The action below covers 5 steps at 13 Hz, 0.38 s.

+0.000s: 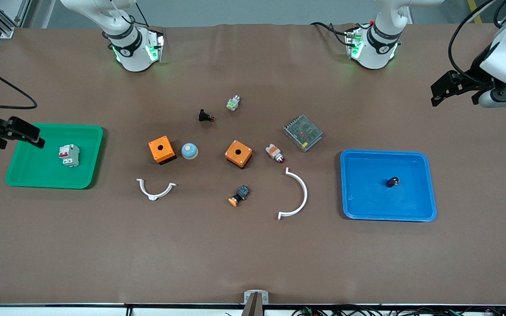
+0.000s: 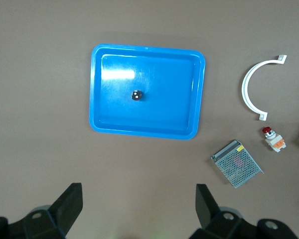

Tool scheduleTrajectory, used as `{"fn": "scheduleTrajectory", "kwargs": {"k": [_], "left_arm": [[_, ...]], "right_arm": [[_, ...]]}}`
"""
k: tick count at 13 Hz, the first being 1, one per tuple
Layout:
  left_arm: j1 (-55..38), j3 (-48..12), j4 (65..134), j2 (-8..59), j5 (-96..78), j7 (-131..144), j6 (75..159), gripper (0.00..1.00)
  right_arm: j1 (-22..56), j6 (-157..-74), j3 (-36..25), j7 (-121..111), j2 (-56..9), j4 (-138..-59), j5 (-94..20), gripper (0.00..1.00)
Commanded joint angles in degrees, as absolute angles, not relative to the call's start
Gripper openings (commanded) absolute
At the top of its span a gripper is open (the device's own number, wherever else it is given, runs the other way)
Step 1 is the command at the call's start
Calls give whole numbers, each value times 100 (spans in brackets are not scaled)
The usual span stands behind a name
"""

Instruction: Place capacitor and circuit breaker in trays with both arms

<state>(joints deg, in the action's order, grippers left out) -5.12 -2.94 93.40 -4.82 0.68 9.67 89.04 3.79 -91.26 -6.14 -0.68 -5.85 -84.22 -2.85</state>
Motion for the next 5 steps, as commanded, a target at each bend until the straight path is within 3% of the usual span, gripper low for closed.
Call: {"fn": "scheduleTrajectory", "kwargs": {"k": [1,5], "left_arm": [[-501,-281,9123,-352,62,862,8895,100],[-518,-281,9123,-334,70,870,8903,100]], "right_arm": [[281,-9062,-457,79,-281,-8798,-123,100],[237,-9026,-483,-157,-115,-8876,-114,100]]}}
